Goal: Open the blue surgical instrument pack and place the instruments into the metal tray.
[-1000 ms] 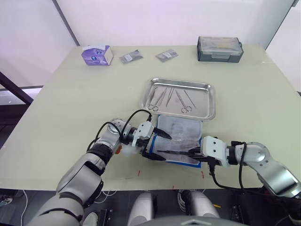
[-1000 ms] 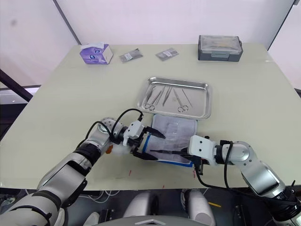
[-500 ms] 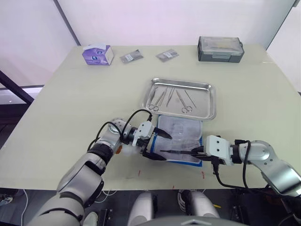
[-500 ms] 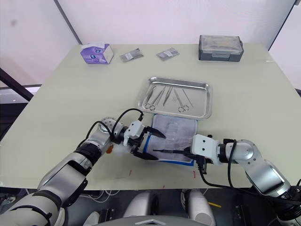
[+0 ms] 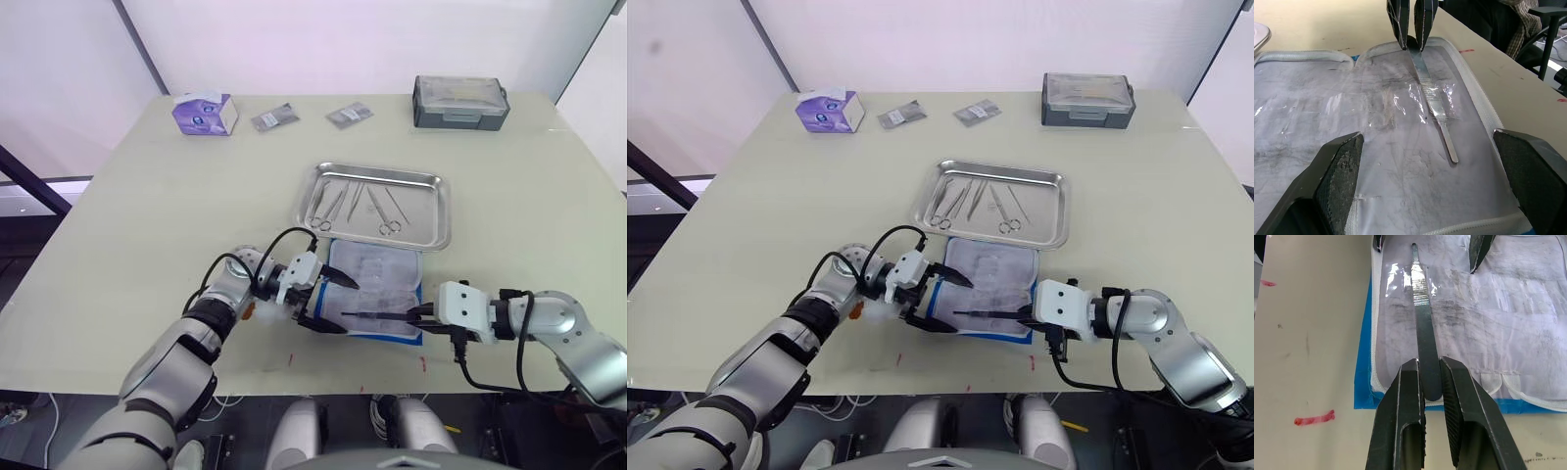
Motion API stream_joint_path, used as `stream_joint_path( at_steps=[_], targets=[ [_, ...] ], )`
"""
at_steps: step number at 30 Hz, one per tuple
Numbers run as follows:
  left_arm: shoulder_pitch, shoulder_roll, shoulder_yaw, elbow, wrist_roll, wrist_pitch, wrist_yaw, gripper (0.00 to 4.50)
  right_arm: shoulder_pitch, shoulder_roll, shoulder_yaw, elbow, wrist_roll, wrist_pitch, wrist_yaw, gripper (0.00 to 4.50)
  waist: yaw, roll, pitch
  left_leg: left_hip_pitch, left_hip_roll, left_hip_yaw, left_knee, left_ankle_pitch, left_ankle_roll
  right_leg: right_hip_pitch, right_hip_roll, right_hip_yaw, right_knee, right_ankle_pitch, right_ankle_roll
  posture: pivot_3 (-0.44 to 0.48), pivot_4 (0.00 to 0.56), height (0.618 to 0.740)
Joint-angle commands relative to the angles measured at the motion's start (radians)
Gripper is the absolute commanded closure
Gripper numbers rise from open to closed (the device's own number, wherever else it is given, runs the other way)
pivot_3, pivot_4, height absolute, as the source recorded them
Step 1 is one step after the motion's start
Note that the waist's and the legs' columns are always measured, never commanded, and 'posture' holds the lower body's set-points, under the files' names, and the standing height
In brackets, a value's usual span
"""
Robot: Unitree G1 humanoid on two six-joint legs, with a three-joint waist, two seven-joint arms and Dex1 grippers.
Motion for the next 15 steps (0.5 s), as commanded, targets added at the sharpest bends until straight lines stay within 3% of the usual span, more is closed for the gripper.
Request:
stream_joint_path(
  at_steps=[1, 4, 5, 7, 8, 9, 15],
  targets=[
    [0.067, -0.033, -0.054, 0.06, 0.031, 0.002, -0.039, 0.26, -0.005, -0.01, -0.053, -0.042, 0.014, -0.024, -0.002, 4.5, 0.0, 0.0, 0.0, 0.0, 0.0, 0.0, 0.0, 0.0, 0.0, 0.0, 0.0, 0.0, 0.0, 0.0, 0.0, 0.0, 0.15, 0.738],
    [0.075, -0.042, -0.057, 0.076, 0.05, -0.002, -0.039, 1.12, -0.003, -0.011, -0.057, -0.044, 0.013, -0.025, -0.001, 4.5, 0.002, 0.001, 0.0, 0.0, 0.0, 0.0, 0.0, 0.0, 0.0, 0.0, 0.0, 0.0, 0.0, 0.0, 0.0, 0.0, 0.15, 0.738],
    [0.077, -0.04, -0.064, 0.075, 0.054, -0.002, -0.039, 1.7, -0.002, -0.012, -0.058, -0.045, 0.013, -0.024, -0.002, 4.5, 0.002, 0.001, 0.0, 0.0, 0.0, 0.0, 0.0, 0.0, 0.0, 0.0, 0.0, 0.0, 0.0, 0.0, 0.0, 0.0, 0.15, 0.738],
    [0.079, -0.036, -0.072, 0.073, 0.066, -0.004, -0.039, 2.26, 0.001, -0.013, -0.059, -0.05, 0.013, -0.023, -0.003, 4.5, 0.003, 0.001, -0.001, 0.0, 0.0, 0.0, 0.0, 0.0, 0.0, 0.0, 0.0, 0.0, 0.0, 0.0, 0.0, 0.0, 0.15, 0.738],
    [0.079, -0.036, -0.072, 0.074, 0.073, -0.006, -0.039, 2.78, 0.002, -0.014, -0.059, -0.052, 0.013, -0.022, -0.004, 4.5, 0.003, 0.001, -0.001, 0.0, 0.0, 0.0, 0.0, 0.0, 0.0, 0.0, 0.0, 0.0, 0.0, 0.0, 0.0, 0.0, 0.15, 0.738],
    [0.079, -0.037, -0.071, 0.077, 0.081, -0.005, -0.039, 2.96, 0.002, -0.014, -0.059, -0.053, 0.013, -0.022, -0.004, 4.5, 0.003, 0.001, -0.001, 0.0, 0.0, 0.0, 0.0, 0.0, 0.0, 0.0, 0.0, 0.0, 0.0, 0.0, 0.0, 0.0, 0.15, 0.738],
    [0.084, -0.04, -0.067, 0.076, 0.09, -0.006, -0.039, 2.99, -0.001, -0.018, -0.065, -0.054, 0.017, -0.023, -0.002, 4.5, 0.003, 0.001, -0.001, 0.0, 0.0, 0.0, 0.0, 0.0, 0.0, 0.0, 0.0, 0.0, 0.0, 0.0, 0.0, 0.0, 0.15, 0.738]
  ],
)
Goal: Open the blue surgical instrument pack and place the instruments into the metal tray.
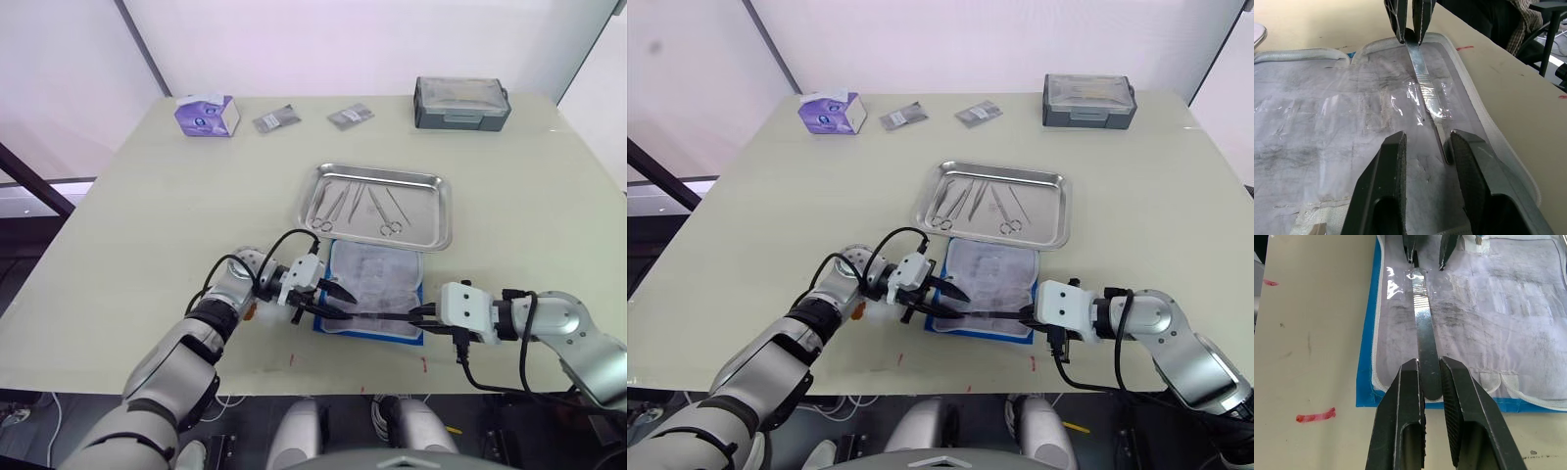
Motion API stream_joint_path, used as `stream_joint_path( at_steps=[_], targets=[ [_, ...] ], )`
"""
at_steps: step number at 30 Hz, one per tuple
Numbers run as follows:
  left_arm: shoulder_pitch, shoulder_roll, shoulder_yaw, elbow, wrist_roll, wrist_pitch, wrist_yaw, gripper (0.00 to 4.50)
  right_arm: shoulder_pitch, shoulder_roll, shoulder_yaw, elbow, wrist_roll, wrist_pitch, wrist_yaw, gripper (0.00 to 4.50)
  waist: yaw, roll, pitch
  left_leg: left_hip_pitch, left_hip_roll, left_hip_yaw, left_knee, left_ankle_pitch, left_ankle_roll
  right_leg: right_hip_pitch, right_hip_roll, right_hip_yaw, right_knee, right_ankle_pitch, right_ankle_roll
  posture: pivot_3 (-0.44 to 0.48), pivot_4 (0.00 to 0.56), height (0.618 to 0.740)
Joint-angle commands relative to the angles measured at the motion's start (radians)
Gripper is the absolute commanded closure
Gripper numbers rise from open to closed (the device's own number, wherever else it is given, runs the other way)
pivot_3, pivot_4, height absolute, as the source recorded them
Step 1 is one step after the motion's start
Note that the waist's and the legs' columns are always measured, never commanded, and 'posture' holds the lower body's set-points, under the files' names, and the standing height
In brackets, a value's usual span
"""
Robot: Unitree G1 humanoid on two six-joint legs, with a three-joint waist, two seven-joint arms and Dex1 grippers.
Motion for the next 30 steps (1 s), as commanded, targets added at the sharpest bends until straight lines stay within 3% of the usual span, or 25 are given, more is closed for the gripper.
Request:
stream_joint_path(
  at_steps=[1, 14, 30],
  targets=[
    [0.083, -0.023, -0.072, 0.06, 0.066, 0.015, -0.039, 2.99, -0.01, -0.006, -0.056, -0.038, 0.018, -0.022, -0.002, 4.5, 0.0, 0.0, 0.0, 0.0, 0.0, 0.0, 0.0, 0.0, 0.0, 0.0, 0.0, 0.0, 0.0, 0.0, 0.0, 0.0, 0.15, 0.738],
    [0.078, -0.02, -0.083, 0.05, 0.064, 0.109, -0.039, 2.99, -0.005, -0.011, -0.065, -0.041, 0.022, -0.028, 0.002, 4.5, 0.0, 0.0, 0.0, 0.0, 0.0, 0.0, 0.0, 0.0, 0.0, 0.0, 0.0, 0.0, 0.0, 0.0, 0.0, 0.0, 0.15, 0.738],
    [0.075, -0.044, -0.025, 0.082, 0.135, 0.046, -0.039, 2.99, -0.004, -0.01, -0.068, -0.038, 0.015, -0.033, 0.014, 4.5, 0.014, 0.001, 0.0, 0.0, 0.0, 0.0, 0.0, 0.0, 0.0, 0.0, 0.0, 0.0, 0.0, 0.0, 0.0, 0.0, 0.15, 0.738]
  ],
)
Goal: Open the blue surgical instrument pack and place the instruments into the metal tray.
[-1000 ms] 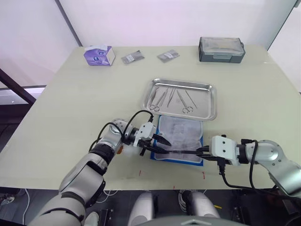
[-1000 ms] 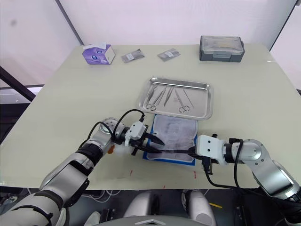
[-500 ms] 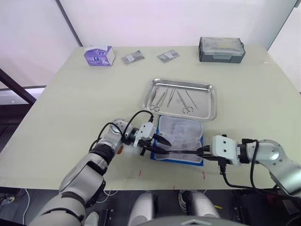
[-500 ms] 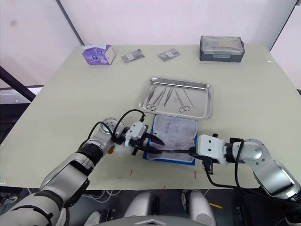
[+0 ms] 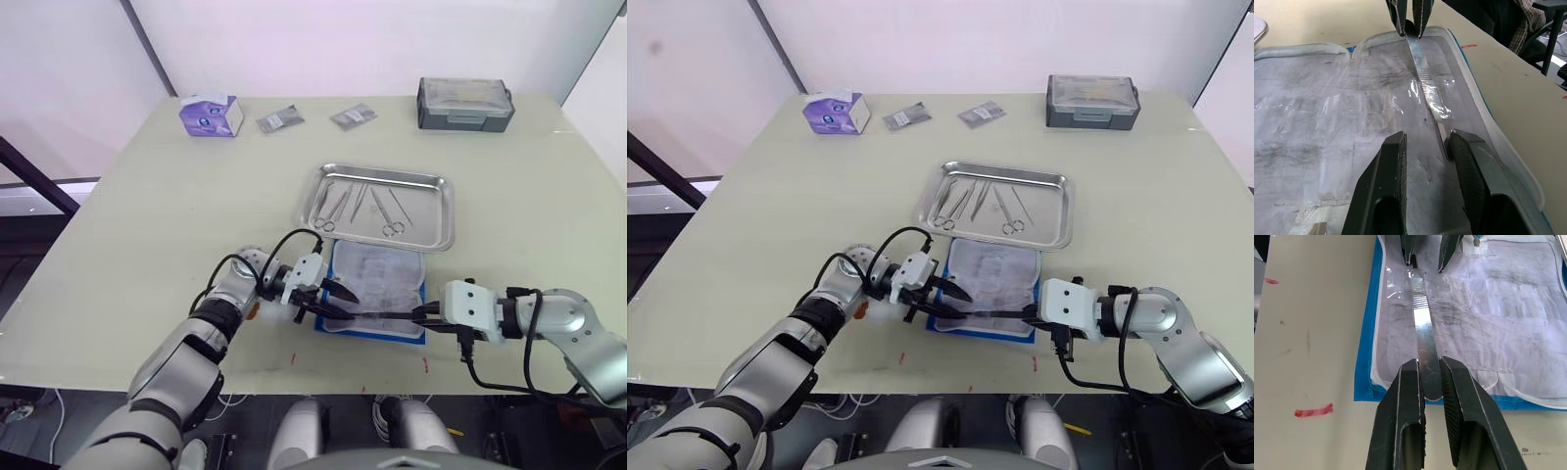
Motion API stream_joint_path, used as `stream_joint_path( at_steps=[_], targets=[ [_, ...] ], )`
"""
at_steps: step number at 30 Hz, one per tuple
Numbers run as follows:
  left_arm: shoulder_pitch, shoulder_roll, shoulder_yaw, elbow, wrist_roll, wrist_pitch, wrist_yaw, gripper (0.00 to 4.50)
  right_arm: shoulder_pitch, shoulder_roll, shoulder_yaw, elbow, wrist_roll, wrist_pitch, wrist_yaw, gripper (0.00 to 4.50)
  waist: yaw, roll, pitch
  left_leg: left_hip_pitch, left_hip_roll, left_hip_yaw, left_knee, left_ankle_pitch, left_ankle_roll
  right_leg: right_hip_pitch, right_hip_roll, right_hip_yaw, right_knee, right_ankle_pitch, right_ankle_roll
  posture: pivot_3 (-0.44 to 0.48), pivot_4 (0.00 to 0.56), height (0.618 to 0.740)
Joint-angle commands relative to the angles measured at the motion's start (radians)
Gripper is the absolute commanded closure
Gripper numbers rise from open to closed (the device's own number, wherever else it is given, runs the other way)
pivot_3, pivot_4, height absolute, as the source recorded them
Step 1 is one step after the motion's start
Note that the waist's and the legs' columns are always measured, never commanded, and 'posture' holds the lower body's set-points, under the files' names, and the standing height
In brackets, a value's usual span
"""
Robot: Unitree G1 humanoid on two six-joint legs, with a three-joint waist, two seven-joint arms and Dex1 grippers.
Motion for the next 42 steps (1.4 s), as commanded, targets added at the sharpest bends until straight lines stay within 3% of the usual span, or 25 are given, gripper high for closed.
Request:
stream_joint_path(
  at_steps=[1, 14, 17, 19, 20, 42],
  targets=[
    [0.074, -0.024, -0.062, 0.082, 0.086, 0.029, -0.039, 2.99, -0.005, -0.001, -0.046, -0.035, 0.013, -0.033, -0.008, 4.5, 0.0, 0.0, 0.0, 0.0, 0.0, 0.0, 0.0, 0.0, 0.0, 0.0, 0.0, 0.0, 0.0, 0.0, 0.0, 0.0, 0.15, 0.738],
    [0.073, -0.033, -0.045, 0.091, 0.105, 0.014, -0.039, 2.99, -0.001, 0.002, -0.044, -0.029, 0.007, -0.044, -0.006, 4.5, 0.002, 0.001, 0.0, 0.0, 0.0, 0.0, 0.0, 0.0, 0.0, 0.0, 0.0, 0.0, 0.0, 0.0, 0.0, 0.0, 0.15, 0.738],
    [0.075, -0.046, -0.022, 0.101, 0.117, -0.008, -0.039, 2.26, 0.002, 0.002, -0.044, -0.031, 0.007, -0.044, -0.008, 4.5, 0.002, 0.001, 0.0, 0.0, 0.0, 0.0, 0.0, 0.0, 0.0, 0.0, 0.0, 0.0, 0.0, 0.0, 0.0, 0.0, 0.15, 0.738],
    [0.074, -0.055, -0.006, 0.113, 0.123, -0.017, -0.039, 1.43, 0.004, 0.003, -0.045, -0.034, 0.008, -0.041, -0.008, 4.5, 0.002, 0.001, 0.0, 0.0, 0.0, 0.0, 0.0, 0.0, 0.0, 0.0, 0.0, 0.0, 0.0, 0.0, 0.0, 0.0, 0.15, 0.738],
    [0.074, -0.056, -0.006, 0.115, 0.123, -0.015, -0.039, 1.39, 0.004, 0.003, -0.045, -0.035, 0.008, -0.041, -0.008, 4.5, 0.003, 0.001, -0.001, 0.0, 0.0, 0.0, 0.0, 0.0, 0.0, 0.0, 0.0, 0.0, 0.0, 0.0, 0.0, 0.0, 0.15, 0.738],
    [0.083, -0.042, -0.022, 0.099, 0.125, -0.008, -0.039, 1.39, 0.004, -0.014, -0.066, -0.052, 0.019, -0.032, -0.001, 4.5, 0.003, 0.001, -0.001, 0.0, 0.0, 0.0, 0.0, 0.0, 0.0, 0.0, 0.0, 0.0, 0.0, 0.0, 0.0, 0.0, 0.15, 0.738]
  ],
)
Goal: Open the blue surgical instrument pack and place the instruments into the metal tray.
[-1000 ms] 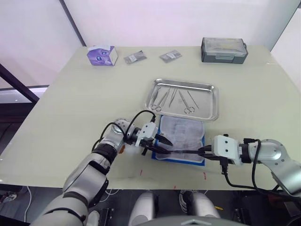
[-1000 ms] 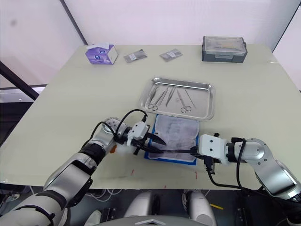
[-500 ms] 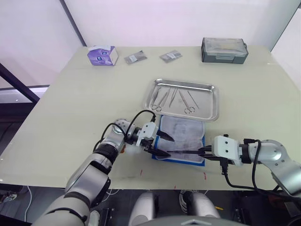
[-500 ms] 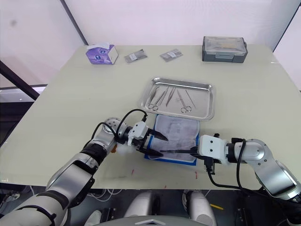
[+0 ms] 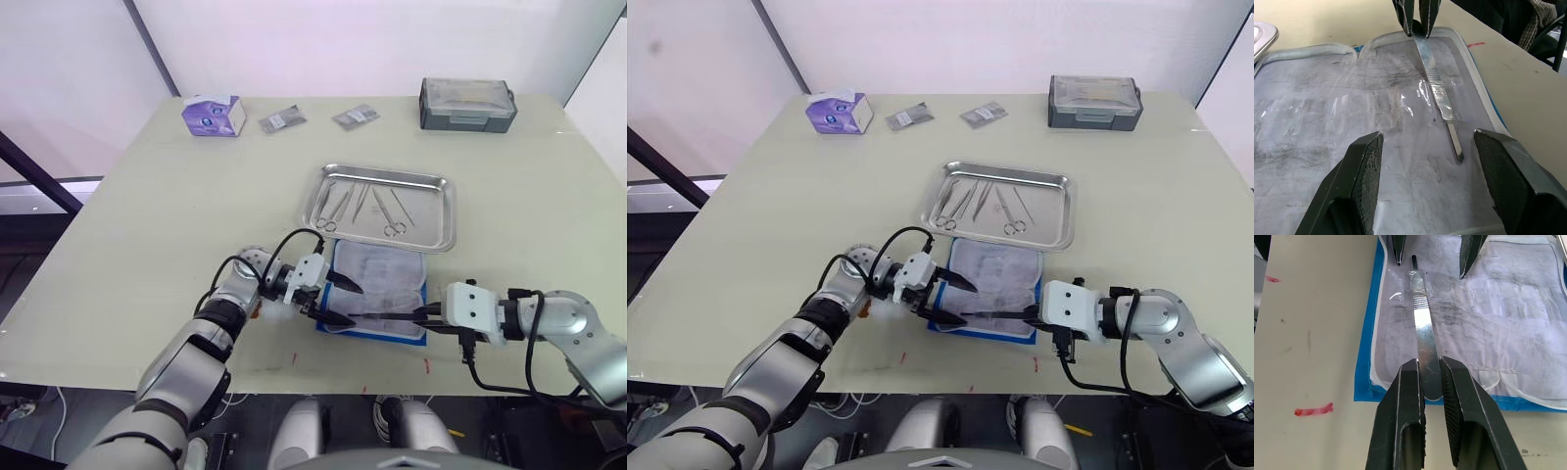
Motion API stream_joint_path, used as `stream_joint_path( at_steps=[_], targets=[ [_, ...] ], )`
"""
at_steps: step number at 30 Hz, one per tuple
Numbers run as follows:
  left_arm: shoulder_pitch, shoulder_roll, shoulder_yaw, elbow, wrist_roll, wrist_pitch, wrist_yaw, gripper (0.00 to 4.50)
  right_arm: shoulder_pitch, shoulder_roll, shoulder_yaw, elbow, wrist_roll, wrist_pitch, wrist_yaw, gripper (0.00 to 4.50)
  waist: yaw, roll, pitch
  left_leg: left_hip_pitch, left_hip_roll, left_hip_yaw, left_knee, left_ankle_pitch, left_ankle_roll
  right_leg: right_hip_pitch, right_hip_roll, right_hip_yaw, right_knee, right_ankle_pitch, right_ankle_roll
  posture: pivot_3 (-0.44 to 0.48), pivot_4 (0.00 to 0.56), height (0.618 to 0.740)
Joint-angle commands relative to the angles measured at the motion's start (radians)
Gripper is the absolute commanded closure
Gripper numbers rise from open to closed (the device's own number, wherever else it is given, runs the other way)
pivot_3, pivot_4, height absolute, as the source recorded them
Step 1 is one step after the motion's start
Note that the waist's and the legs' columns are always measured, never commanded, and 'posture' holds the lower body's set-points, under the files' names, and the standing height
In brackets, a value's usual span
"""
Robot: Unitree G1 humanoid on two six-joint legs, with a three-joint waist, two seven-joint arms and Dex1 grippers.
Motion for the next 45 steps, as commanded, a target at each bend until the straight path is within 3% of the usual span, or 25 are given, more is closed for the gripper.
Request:
stream_joint_path(
  at_steps=[1, 19, 45],
  targets=[
    [0.082, -0.012, -0.086, 0.066, 0.069, 0.032, -0.038, 1.39, -0.011, -0.005, -0.054, -0.049, 0.024, -0.014, -0.004, 4.5, 0.0, 0.0, 0.0, 0.0, 0.0, 0.0, 0.0, 0.0, 0.0, 0.0, 0.0, 0.0, 0.0, 0.0, 0.0, 0.0, 0.15, 0.738],
    [0.086, -0.013, -0.091, 0.063, 0.065, 0.032, -0.038, 1.39, 0.067, -0.058, -0.136, -0.041, 0.049, -0.045, 0.023, 4.5, 0.0, 0.0, 0.0, 0.0, 0.0, 0.0, 0.0, 0.0, 0.0, 0.0, 0.0, 0.0, 0.0, 0.0, 0.0, 0.0, 0.15, 0.738],
    [0.079, -0.013, -0.097, 0.066, 0.055, 0.032, -0.038, 1.39, 0.33, -0.132, -0.474, -0.023, 0.158, -0.138, 0.128, 4.5, -0.001, 0.001, -0.001, 0.003, 0.0, 0.001, -0.001, 0.0, 0.0, 0.006, 0.0, -0.002, -0.005, 0.0, 0.0, 0.0, 0.15, 0.738]
  ],
)
